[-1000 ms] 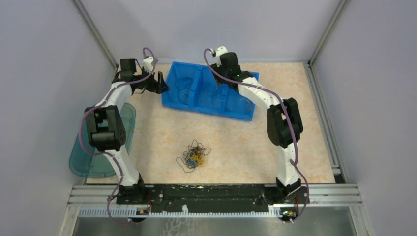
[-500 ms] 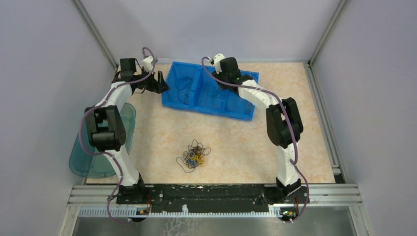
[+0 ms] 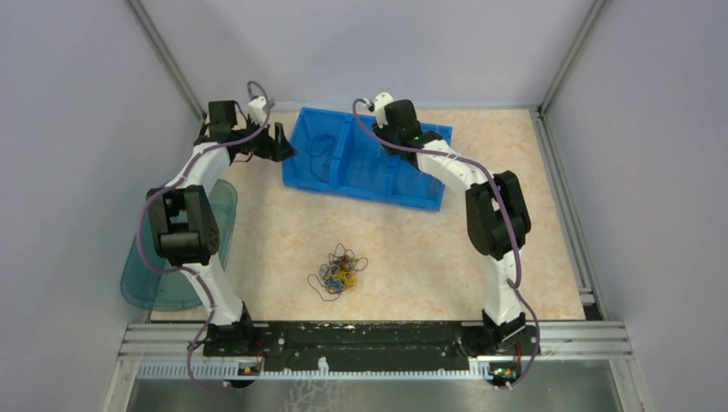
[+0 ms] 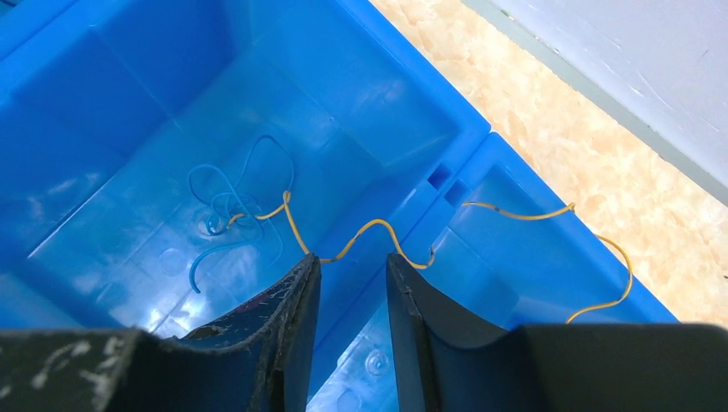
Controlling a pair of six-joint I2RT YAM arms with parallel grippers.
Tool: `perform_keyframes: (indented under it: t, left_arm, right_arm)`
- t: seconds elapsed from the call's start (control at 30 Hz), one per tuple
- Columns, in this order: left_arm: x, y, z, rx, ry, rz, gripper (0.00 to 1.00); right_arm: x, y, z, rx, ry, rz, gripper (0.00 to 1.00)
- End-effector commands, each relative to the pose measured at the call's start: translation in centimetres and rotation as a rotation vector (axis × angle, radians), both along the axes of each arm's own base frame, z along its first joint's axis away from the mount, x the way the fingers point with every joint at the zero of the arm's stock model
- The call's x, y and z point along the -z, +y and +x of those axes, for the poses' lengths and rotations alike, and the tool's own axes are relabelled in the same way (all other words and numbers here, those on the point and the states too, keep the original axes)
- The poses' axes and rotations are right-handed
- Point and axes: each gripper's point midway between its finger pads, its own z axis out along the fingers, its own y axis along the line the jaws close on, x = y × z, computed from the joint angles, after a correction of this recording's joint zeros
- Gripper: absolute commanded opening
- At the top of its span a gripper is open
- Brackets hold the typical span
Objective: Untangle the cables
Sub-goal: Adjust the cable in the bin.
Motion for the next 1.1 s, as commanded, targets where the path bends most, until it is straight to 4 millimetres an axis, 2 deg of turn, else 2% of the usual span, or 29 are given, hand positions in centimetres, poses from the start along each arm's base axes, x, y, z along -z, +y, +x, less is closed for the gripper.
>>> perform_keyframes:
  t: [0.0,0.1,0.33,0.53,0.77,0.97,1.07]
  left_arm:
    - [-2.1,-0.4,-0.3,0.020,-0.053,-0.016,0.85]
    - [-2.0,-0.5,-0.4,0.021,-0.048,-0.020,0.85]
    - [-1.8,-0.6,-0.4,0.021,-0.044,-0.026,0.85]
    - [-1.8,-0.5,-0.3,0.022,-0.046,-0.027,0.85]
    - [-1.7,-0.5,-0.3,0.018,-0.041,-0.029,0.85]
    - [-1.8,-0.5,-0.4,0.016,-0.043,-0.027,0.85]
    - [-1.7,-0.4,-0.4,0.013,-0.043,-0.027,0.85]
  right_arm:
    - [-7.3,0.4,0.7,0.003,-0.152,0.065,0.36]
    - [-7.2,0.2,1.1,0.005,-0.156,0.066,0.37]
    - [-5.4,0.0,2.1,0.012,-0.128,0.056,0.37]
    - [-4.6,-0.5,2.8,0.013,-0.128,0.048,0.36]
    - [-2.5,-0.7,2.8,-0.004,-0.076,0.045,0.35]
    - [-1.4,-0.8,2.3,-0.010,-0.049,0.044,0.28]
    - [-1.4,-1.2,2.2,0.006,-0.045,0.049,0.20]
